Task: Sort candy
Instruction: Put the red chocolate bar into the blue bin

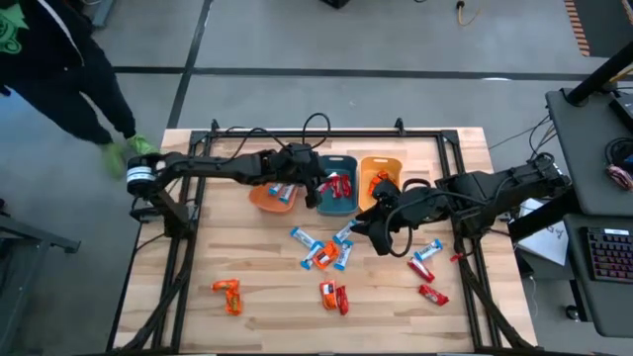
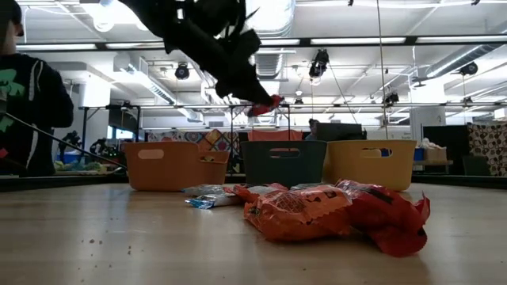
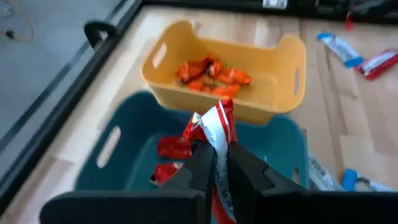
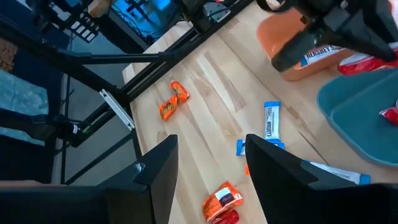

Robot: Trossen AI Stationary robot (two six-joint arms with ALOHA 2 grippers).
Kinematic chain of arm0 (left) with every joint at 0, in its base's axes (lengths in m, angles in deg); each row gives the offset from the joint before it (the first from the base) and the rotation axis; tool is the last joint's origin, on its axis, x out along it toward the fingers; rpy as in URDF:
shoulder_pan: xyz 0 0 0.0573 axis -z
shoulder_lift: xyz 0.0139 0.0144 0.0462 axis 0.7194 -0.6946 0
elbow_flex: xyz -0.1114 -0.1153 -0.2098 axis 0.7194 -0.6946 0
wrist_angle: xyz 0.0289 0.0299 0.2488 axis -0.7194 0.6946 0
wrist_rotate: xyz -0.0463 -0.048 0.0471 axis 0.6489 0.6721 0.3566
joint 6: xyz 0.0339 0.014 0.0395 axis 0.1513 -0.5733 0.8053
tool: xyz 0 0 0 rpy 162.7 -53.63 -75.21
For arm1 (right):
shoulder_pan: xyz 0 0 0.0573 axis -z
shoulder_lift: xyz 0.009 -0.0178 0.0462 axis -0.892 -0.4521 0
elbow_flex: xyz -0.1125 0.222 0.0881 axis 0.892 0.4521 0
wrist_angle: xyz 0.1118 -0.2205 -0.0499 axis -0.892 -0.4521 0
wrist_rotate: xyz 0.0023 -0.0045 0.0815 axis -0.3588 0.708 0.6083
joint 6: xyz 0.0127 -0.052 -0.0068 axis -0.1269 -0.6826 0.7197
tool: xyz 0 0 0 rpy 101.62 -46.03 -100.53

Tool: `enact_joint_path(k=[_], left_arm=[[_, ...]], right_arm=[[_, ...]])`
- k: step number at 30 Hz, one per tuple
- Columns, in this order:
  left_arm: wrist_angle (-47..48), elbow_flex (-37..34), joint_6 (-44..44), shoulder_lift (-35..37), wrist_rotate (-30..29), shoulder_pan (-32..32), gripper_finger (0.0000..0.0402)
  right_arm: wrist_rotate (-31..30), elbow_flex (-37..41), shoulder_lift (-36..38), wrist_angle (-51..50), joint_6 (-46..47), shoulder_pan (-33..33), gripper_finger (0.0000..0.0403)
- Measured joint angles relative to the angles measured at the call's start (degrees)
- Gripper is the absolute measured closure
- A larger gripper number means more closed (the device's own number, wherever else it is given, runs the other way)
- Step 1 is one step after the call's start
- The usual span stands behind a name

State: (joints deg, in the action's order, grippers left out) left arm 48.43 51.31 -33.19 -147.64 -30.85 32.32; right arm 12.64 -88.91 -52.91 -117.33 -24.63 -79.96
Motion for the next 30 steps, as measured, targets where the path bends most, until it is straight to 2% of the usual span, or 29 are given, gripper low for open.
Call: enact_joint_path(k=[13,30], left_arm=[[-0.1,3.8,1.5,-7.5,0.0,-1.1,0.0375],[0.1,3.9,2.8,-9.1,0.1,-2.7,0.0374]], right_arm=[[-1.3,0.0,0.0,0.0,1.5,0.0,0.0225],[-1.3,0.0,0.0,0.0,2.0,0.0,0.0225]])
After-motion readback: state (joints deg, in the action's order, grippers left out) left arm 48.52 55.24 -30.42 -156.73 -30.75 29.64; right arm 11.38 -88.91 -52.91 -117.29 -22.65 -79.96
